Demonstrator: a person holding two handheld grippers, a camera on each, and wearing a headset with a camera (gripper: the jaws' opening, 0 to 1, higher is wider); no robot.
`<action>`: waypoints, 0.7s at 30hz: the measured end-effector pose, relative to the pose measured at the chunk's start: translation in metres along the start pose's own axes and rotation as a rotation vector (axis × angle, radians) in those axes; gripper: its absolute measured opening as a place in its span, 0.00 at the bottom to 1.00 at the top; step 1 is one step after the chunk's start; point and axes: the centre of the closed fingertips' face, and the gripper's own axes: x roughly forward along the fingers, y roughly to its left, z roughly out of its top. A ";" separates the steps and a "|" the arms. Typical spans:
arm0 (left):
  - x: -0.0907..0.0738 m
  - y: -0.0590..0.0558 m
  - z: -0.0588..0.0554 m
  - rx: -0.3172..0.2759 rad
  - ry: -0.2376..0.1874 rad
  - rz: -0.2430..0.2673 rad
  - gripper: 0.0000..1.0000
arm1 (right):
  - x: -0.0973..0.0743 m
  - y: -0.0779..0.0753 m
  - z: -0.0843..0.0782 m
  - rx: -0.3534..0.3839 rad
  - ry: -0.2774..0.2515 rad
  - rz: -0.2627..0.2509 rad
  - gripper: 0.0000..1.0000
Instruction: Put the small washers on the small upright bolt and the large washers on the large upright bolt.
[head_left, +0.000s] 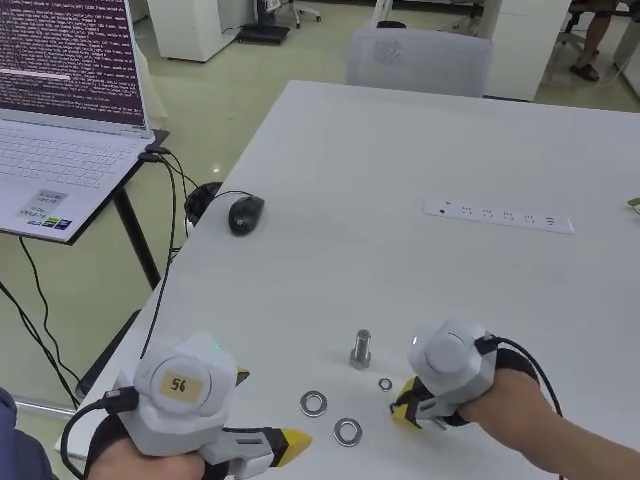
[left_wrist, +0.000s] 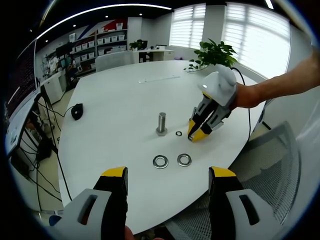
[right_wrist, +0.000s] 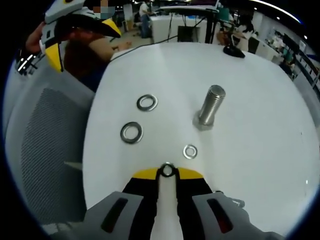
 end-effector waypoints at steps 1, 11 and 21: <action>0.000 0.000 0.000 0.000 0.000 0.000 0.65 | 0.000 0.000 -0.001 -0.009 0.008 -0.001 0.15; 0.000 -0.002 0.000 0.002 0.001 -0.005 0.65 | 0.000 0.000 -0.002 -0.142 0.059 0.043 0.19; 0.002 -0.005 0.001 0.005 -0.002 -0.011 0.65 | 0.000 0.000 -0.004 -0.067 0.017 0.024 0.13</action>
